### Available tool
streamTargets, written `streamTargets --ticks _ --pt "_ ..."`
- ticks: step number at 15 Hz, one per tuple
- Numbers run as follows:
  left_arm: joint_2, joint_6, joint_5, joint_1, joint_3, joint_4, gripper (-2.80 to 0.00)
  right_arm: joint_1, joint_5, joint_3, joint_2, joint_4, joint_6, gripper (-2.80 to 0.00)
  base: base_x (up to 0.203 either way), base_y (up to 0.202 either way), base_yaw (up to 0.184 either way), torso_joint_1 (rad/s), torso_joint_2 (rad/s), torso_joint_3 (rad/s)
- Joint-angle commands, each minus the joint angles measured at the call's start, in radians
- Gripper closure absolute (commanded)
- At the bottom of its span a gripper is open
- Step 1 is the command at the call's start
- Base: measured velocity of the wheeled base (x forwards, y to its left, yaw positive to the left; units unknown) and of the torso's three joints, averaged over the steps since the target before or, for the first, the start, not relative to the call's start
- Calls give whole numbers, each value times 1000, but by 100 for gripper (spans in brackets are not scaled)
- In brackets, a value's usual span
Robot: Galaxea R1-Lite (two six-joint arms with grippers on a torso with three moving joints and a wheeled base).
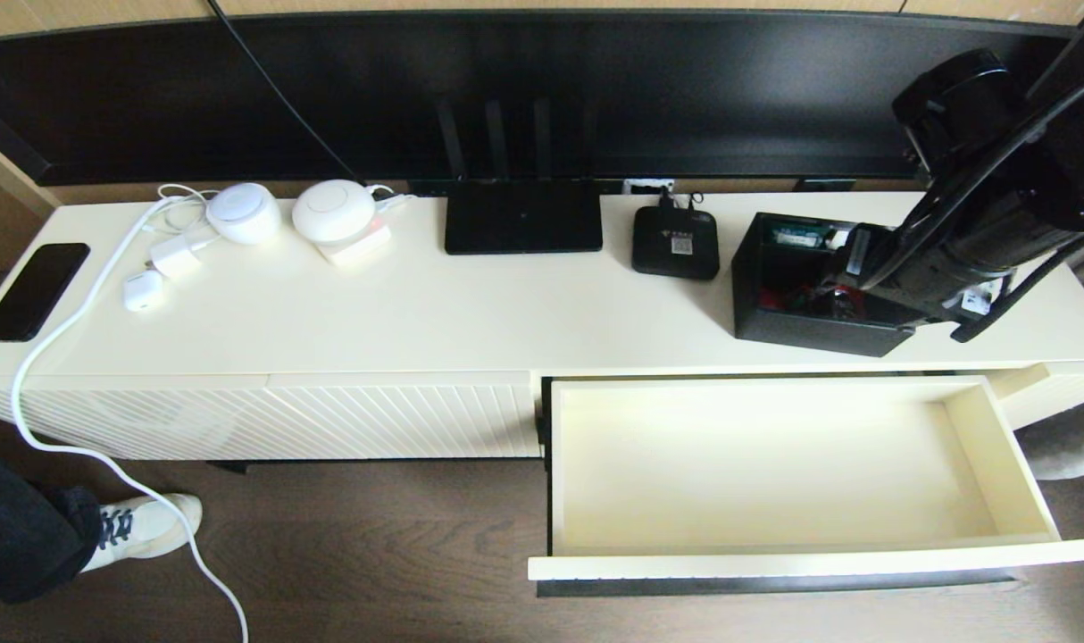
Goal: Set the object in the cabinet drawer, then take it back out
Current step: Put the storage box in the drawer
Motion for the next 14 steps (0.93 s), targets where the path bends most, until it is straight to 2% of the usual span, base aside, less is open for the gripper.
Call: streamTargets --ticks 1,6,14 --pt "2 0 0 0 -1 0 0 -15 -1 -12 36 -3 -43 -280 0 0 0 0 0 0" --pt "0 0 0 0 0 0 0 -28 -1 -14 61 -110 -150 -280 0 0 0 0 0 0" --pt "2 0 0 0 1 0 0 -32 1 -5 111 -166 -162 -280 0 0 0 0 0 0"
